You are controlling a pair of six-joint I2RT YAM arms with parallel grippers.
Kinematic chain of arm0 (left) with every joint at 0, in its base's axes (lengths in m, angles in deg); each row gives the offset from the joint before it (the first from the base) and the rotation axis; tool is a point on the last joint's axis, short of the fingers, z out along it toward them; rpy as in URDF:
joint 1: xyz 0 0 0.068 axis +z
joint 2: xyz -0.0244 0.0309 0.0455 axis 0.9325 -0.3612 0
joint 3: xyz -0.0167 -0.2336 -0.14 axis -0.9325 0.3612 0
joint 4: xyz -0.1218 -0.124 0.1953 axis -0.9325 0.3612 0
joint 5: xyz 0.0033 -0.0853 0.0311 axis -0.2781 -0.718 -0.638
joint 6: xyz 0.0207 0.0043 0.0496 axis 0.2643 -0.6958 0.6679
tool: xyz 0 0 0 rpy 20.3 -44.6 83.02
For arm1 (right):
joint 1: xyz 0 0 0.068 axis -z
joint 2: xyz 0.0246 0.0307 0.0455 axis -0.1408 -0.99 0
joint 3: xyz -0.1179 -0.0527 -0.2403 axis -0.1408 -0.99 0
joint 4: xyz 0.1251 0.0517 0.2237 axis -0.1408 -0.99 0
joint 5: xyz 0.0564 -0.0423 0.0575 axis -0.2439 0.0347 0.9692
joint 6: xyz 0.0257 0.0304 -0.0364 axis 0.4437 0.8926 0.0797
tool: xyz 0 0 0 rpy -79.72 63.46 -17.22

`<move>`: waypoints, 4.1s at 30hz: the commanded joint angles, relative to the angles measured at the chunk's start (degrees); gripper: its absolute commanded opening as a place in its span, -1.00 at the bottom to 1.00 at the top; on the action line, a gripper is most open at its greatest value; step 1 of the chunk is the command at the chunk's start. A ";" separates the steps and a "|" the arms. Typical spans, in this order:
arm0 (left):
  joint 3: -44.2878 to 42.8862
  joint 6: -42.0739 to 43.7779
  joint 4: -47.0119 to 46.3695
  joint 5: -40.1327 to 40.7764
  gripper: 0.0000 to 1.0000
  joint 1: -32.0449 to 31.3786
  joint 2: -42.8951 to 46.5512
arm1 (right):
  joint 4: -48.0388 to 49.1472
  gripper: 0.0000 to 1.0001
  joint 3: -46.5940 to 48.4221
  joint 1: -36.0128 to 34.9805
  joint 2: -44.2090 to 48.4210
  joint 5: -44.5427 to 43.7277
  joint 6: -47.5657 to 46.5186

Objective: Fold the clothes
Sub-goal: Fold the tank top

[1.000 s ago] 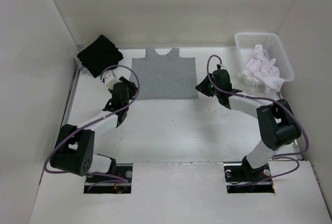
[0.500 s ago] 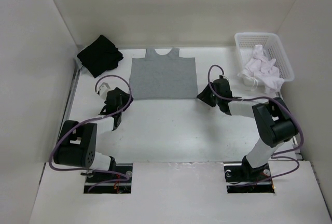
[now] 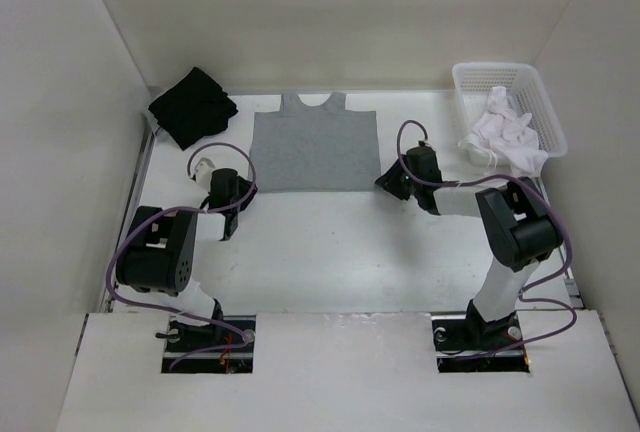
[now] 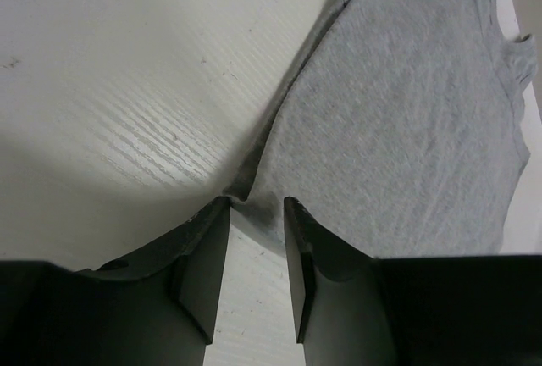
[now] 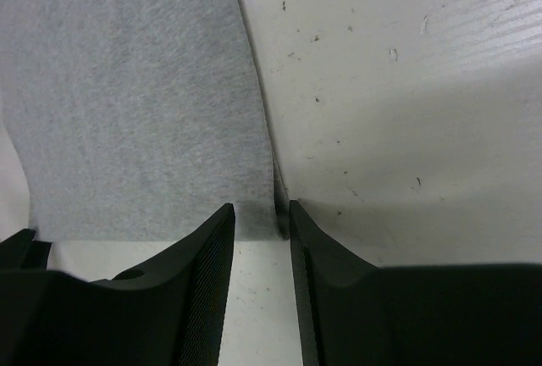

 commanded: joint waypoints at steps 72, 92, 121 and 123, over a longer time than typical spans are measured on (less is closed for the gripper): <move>-31.96 17.22 10.49 5.36 -0.31 -3.82 -9.61 | -11.09 -0.70 15.87 0.60 3.05 -9.62 -14.30; -53.69 23.46 18.40 -2.57 -0.19 0.93 -32.57 | -13.28 -0.15 24.32 2.63 -10.24 -8.47 -12.28; -52.20 24.25 20.77 -2.92 -0.60 -0.30 -32.84 | -19.08 -0.27 31.36 2.63 -15.87 -9.79 -6.74; -51.41 24.34 20.69 -2.83 -0.57 -0.30 -32.40 | -19.17 -0.25 30.92 2.63 -15.61 -9.71 -6.74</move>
